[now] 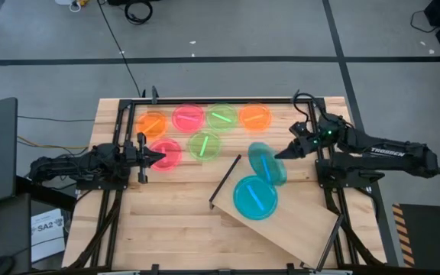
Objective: Place and stack plates onto a shelf
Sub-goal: Put the transparent blue plate on the shelf
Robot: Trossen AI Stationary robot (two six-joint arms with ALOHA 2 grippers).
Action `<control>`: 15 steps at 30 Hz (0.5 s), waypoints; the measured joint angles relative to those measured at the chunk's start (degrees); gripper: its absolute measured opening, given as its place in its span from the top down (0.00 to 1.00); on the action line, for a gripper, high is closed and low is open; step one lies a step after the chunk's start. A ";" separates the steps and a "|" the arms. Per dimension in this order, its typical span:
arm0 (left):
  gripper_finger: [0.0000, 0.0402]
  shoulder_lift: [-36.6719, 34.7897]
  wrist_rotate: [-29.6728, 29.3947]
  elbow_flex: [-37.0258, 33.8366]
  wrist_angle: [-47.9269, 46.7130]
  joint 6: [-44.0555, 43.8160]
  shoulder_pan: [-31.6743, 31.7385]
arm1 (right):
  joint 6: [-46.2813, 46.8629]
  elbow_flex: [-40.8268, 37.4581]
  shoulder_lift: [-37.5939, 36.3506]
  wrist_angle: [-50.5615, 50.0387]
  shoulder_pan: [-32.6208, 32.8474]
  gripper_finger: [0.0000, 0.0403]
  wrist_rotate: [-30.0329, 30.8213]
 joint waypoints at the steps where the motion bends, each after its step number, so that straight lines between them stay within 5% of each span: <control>1: 0.98 0.02 0.00 0.00 -0.02 0.00 0.02 | -0.88 1.97 -0.05 -3.51 0.88 0.99 0.02; 10: 0.98 0.02 0.00 0.00 -0.02 -0.02 0.00 | -9.11 23.81 1.47 -43.37 8.07 0.99 9.37; 15: 0.98 0.02 0.00 0.00 -0.02 -0.04 0.01 | -9.20 31.48 3.38 -55.39 12.71 0.99 13.94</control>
